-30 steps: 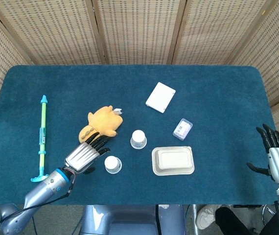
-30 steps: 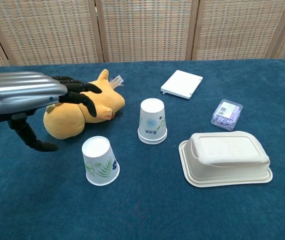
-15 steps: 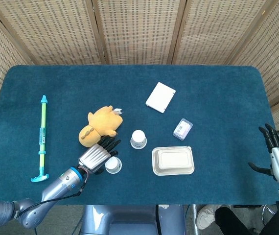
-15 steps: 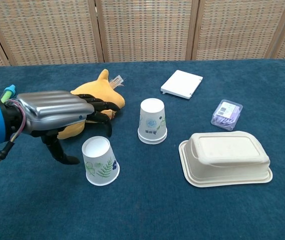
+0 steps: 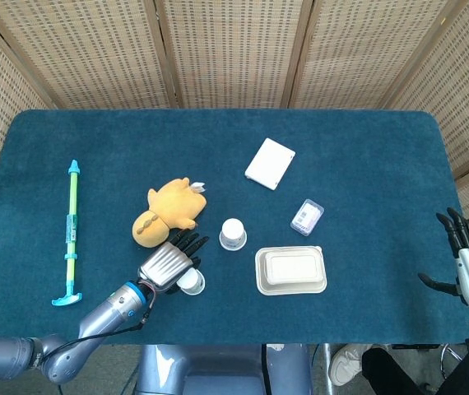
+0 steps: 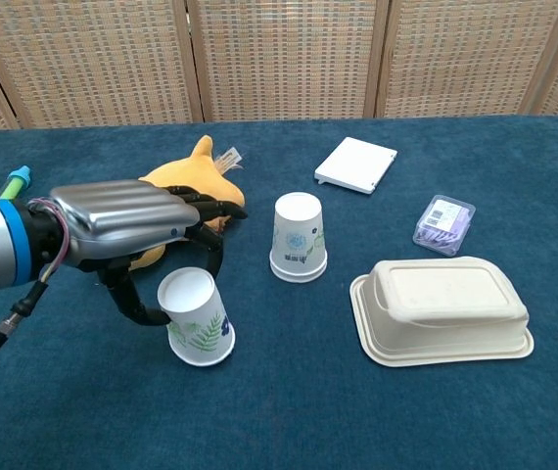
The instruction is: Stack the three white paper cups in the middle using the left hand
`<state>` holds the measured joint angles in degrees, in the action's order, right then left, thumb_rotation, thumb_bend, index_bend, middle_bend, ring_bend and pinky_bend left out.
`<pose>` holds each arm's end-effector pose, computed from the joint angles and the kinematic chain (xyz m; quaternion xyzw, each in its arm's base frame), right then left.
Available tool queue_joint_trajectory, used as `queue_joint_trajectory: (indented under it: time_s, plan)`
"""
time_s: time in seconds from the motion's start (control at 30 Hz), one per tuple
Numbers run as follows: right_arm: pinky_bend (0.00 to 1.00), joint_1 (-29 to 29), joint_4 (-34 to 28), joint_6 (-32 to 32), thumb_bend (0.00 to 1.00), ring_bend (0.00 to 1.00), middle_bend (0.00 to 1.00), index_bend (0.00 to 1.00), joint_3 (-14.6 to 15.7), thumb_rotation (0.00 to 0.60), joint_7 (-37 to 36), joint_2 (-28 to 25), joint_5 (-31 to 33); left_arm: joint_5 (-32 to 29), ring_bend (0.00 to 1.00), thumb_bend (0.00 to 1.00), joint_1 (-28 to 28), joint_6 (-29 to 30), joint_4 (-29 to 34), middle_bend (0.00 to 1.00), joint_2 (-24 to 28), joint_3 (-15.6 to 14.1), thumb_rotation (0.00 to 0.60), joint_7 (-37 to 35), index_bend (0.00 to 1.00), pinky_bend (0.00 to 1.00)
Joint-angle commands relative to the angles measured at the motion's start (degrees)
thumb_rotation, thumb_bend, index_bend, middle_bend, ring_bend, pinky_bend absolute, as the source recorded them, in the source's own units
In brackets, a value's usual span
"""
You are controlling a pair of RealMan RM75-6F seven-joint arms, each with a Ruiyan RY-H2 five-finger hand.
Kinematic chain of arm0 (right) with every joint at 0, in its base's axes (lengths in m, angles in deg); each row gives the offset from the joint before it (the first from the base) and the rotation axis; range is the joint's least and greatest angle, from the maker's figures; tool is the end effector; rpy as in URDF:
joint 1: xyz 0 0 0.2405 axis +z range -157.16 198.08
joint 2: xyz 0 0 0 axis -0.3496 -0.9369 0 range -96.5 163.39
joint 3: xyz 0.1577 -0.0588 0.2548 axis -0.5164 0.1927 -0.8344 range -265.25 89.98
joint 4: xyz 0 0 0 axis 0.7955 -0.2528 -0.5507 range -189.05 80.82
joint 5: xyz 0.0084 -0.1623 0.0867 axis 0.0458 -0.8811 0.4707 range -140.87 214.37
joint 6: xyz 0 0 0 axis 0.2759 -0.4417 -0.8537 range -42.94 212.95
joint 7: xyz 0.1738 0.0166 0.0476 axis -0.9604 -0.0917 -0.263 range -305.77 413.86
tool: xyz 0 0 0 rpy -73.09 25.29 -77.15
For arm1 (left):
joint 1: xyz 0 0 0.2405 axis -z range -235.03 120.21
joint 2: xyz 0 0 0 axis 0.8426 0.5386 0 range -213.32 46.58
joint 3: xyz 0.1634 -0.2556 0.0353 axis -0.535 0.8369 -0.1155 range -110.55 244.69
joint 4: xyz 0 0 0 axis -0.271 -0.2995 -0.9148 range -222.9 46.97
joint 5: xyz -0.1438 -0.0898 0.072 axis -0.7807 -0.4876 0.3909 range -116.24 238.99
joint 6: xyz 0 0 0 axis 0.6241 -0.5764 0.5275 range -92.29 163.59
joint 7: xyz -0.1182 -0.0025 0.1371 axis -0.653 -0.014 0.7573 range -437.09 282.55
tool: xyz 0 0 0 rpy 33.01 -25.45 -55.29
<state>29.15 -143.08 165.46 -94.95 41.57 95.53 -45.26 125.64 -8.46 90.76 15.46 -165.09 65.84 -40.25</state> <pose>-0.3489 -0.2582 0.2295 0.5545 -0.4200 0.4394 0.5684 -0.1279 0.3409 -0.0107 -0.8642 -0.2486 -0.2935 0.3244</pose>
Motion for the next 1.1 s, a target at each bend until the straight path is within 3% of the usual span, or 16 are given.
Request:
queue_joint_trajectory:
  time_s: [0.03,0.17,0.3,0.47,0.6,0.8,1.1]
  plan:
    - [0.02,0.01,-0.06,-0.01,0.07,0.0,0.0,0.01,-0.01,0.6,0.08,-0.02,0.02,1.56,0.0,0.28,0.08,1.13,2.67,0.0,2.29,1.33,0.6,-0.39,0.45,0.0]
    - [0.02,0.0,-0.16,0.04,0.07,0.0,0.0,0.01,-0.01,0.6,0.29,-0.01,0.01,1.97,0.0,0.28,0.66,1.82,4.97,0.0,4.29,3.2,0.6,-0.28,0.45,0.0]
    - [0.02,0.19,-0.14,-0.36,0.07,0.0,0.0,0.01,-0.02,0.6,0.43,0.07,0.14,-0.72,0.0,0.28,2.49,1.35,6.46,0.0,5.75,7.05,0.6,-0.54,0.44,0.0]
    - [0.02,0.34,0.05,-0.69,0.07,0.0,0.0,0.01,-0.09,0.6,0.24,0.13,0.33,-7.18,0.0,0.28,6.13,-0.53,4.75,0.0,4.62,12.07,0.6,-1.04,0.43,0.0]
    - [0.02,0.51,0.75,-1.75,0.07,0.0,0.0,0.01,-0.38,0.6,-1.16,-0.05,1.45,-14.55,0.0,0.28,10.88,-2.57,-0.1,0.0,0.61,16.5,0.6,-1.33,0.43,0.0]
    - [0.02,0.5,1.71,-2.27,0.07,0.0,0.0,0.01,-0.76,0.6,-3.07,-0.23,2.26,-21.41,0.0,0.28,15.39,-3.0,-4.76,0.0,-3.31,18.55,0.6,0.14,0.43,0.0]
    - [0.02,0.13,2.98,-2.33,0.07,0.0,0.0,0.01,-1.35,0.6,-5.88,-0.52,3.25,-26.65,0.0,0.28,18.76,-2.88,-7.22,0.0,-5.07,17.92,0.6,2.1,0.43,0.0]
